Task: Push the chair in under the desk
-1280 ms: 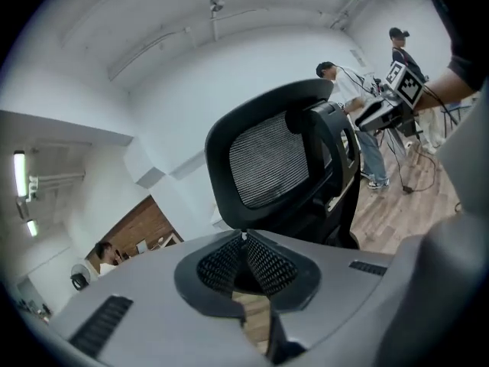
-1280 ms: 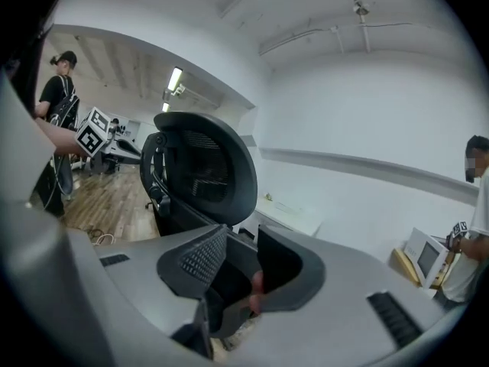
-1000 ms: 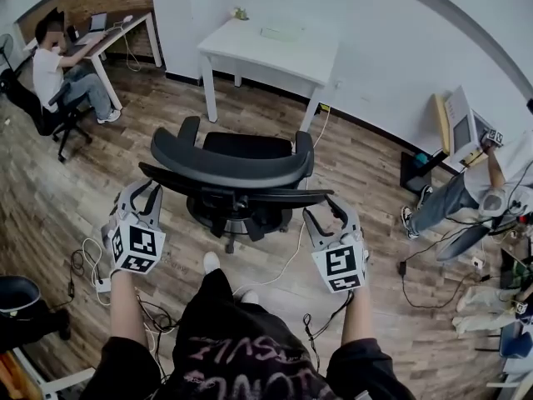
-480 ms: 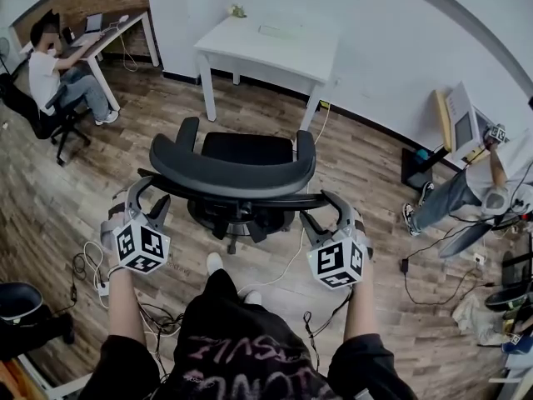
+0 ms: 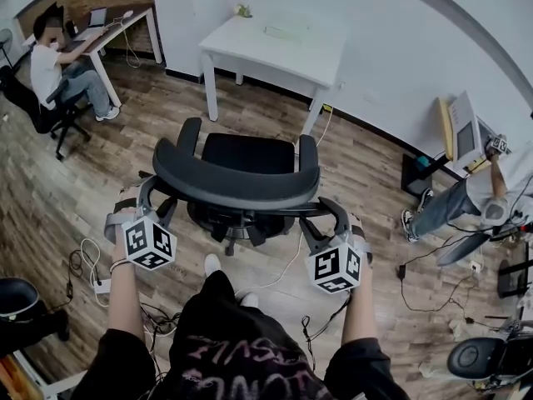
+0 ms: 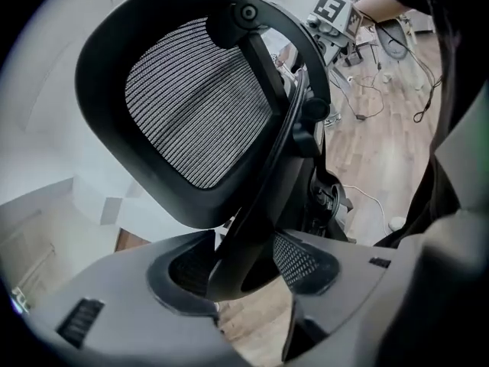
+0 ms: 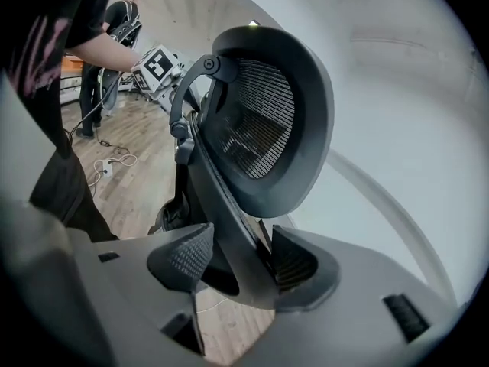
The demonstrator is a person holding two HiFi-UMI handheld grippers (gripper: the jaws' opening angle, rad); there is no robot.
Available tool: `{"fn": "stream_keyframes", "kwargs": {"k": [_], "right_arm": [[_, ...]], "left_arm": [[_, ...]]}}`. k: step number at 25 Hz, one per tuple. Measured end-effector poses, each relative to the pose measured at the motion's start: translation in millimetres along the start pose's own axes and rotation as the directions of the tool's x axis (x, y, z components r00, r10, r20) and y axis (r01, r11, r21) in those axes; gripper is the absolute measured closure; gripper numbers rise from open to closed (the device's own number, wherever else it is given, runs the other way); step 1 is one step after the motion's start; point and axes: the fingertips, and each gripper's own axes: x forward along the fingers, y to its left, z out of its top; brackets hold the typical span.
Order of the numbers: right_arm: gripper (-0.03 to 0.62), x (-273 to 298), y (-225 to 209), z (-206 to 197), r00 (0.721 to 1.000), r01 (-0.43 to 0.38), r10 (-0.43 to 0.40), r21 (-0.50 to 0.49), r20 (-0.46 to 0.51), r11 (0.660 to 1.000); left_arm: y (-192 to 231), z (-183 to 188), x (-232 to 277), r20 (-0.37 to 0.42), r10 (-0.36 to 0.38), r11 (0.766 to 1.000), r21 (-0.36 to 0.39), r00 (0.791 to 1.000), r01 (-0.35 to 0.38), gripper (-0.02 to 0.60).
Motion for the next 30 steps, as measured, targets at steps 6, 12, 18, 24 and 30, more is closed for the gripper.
{"fn": "stream_keyframes", "kwargs": {"k": [6,12,18,24,30], "right_arm": [[0.348,0,1,-1,1.0,-0.012,0.012,-0.009,0.018,1.0],[0.347,3,0,-1,1.0,-0.022,0.022,-0.002,0.012,1.0],[0.344,6,-3,1,1.0,-0.018,0.018,-0.001,0.023,1.0],[0.344,23,-13,2,0.999,-0.026,0.026,0.006,0.031,1.0],[0.344,51,-38,8,0.999,-0.03,0.03,0.006,0.021,1.0]], "left_arm": [[-2,1,6,0.003,-0.004,1.0,0.016,1.0,0.004,0.342],[0,1,9,0.014,0.008,1.0,0.008,1.0,-0.009,0.333],[5,2,12,0.024,0.013,1.0,-0.005,1.0,-0.013,0.331],[15,2,29,0.02,0.008,1.0,-0.006,1.0,-0.008,0.331],[42,7,57,0.023,0.003,1.0,-0.006,1.0,-0.003,0.331]]}}
